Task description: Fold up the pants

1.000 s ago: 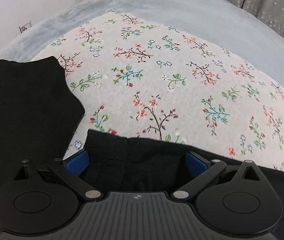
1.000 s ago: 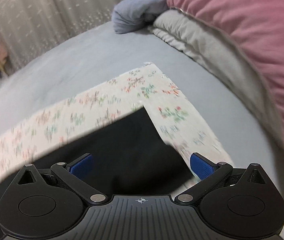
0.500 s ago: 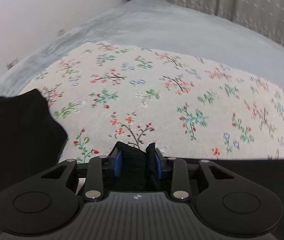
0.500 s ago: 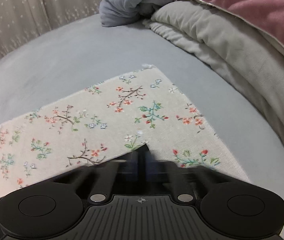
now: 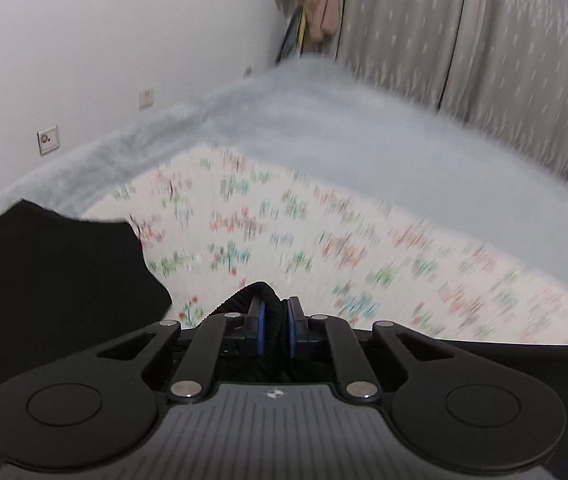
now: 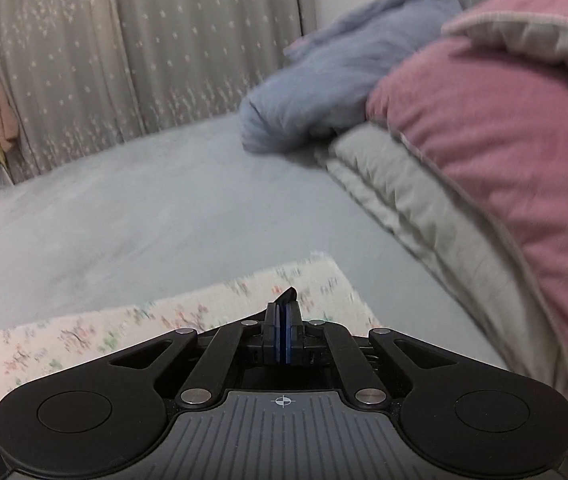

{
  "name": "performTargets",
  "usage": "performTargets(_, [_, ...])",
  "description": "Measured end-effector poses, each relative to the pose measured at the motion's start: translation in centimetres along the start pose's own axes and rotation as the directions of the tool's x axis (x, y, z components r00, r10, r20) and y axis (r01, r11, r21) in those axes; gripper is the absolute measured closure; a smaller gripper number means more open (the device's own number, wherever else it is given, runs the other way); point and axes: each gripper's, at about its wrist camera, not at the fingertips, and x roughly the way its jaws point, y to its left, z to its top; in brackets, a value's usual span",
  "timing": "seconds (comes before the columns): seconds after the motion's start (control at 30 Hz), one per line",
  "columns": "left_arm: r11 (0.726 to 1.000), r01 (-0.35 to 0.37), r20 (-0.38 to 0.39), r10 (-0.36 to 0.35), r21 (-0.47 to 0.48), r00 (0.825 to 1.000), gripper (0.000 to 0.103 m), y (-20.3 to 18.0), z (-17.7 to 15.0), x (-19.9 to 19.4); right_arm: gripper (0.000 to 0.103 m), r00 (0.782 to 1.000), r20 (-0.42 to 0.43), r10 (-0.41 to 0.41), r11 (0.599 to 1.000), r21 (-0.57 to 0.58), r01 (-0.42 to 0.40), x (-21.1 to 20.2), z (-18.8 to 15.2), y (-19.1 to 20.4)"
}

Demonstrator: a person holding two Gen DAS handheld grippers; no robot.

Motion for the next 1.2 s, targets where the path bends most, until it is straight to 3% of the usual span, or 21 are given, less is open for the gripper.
performTargets(0.1, [0.997, 0.081, 0.076, -0.080, -0.015, 0.994, 0.082, 2.2, -0.5, -4.4, 0.101, 0.991, 0.114, 0.071, 0.997, 0.024, -0.074, -5.2, 1.1, -0.7])
performTargets(0.2, [0.988, 0.146, 0.075, -0.149, 0.053, 0.986, 0.082, 4.8, -3.7, -8.2, 0.101, 0.974, 0.185, 0.131, 0.991, -0.001, -0.133, -12.2, -0.4, -3.2])
performTargets(0.37, [0.970, 0.154, -0.053, -0.146, 0.188, 0.988, 0.075, 8.0, -10.9, -10.8, 0.101, 0.988, 0.067, 0.141, 0.990, -0.034, -0.139, -20.6, -9.6, -10.1])
performTargets(0.4, [0.973, 0.157, -0.089, -0.143, 0.172, 0.986, 0.072, 8.8, -11.8, -11.0, 0.101, 0.992, 0.025, 0.123, 0.992, -0.036, -0.122, -21.4, -12.2, -11.5])
performTargets(0.5, [0.979, 0.183, -0.147, -0.169, 0.091, 0.975, 0.050, 10.9, -12.7, -11.4, 0.101, 0.989, -0.109, 0.103, 0.995, 0.012, -0.102, -22.3, -19.2, -15.2])
performTargets(0.57, [0.983, 0.172, -0.142, -0.162, 0.061, 0.976, 0.023, 11.7, -12.7, -12.3, 0.101, 0.979, -0.181, 0.094, 0.995, 0.029, -0.090, -22.3, -22.6, -16.6])
performTargets(0.67, [0.985, 0.173, -0.104, -0.170, 0.019, 0.980, 0.018, 12.3, -12.4, -14.3, 0.100, 0.980, -0.192, 0.048, 0.999, 0.036, -0.041, -22.9, -25.0, -17.2])
performTargets(0.77, [0.978, 0.200, -0.074, -0.204, -0.061, 0.976, 0.006, 12.7, -12.2, -15.8, 0.093, 0.983, -0.166, 0.074, 0.992, 0.118, -0.055, -24.2, -24.9, -17.8])
performTargets(1.0, [0.971, 0.136, -0.096, -0.158, -0.197, 0.983, 0.006, 13.9, -13.3, -15.8, 0.089, 0.985, -0.160, 0.067, 0.983, 0.178, -0.038, -26.5, -25.1, -18.1])
performTargets(1.1, [0.955, 0.112, -0.103, -0.145, -0.273, 0.984, 0.006, 14.5, -13.9, -15.8, 0.067, 0.982, -0.133, 0.132, 0.948, 0.305, -0.086, -27.5, -25.8, -19.5])
performTargets(1.13, [0.950, 0.107, -0.108, -0.144, -0.292, 0.984, 0.006, 14.5, -14.2, -15.9, 0.049, 0.983, -0.116, 0.145, 0.930, 0.356, -0.095, -27.9, -26.1, -20.0])
performTargets(1.17, [0.949, 0.108, -0.115, -0.148, -0.297, 0.982, 0.006, 14.4, -14.3, -16.0, 0.037, 0.984, -0.097, 0.151, 0.908, 0.406, -0.100, -28.2, -26.3, -20.4])
performTargets(1.2, [0.951, 0.110, -0.124, -0.152, -0.290, 0.981, 0.006, 14.2, -14.5, -16.0, 0.037, 0.985, -0.087, 0.147, 0.890, 0.446, -0.093, -28.4, -26.6, -20.6])
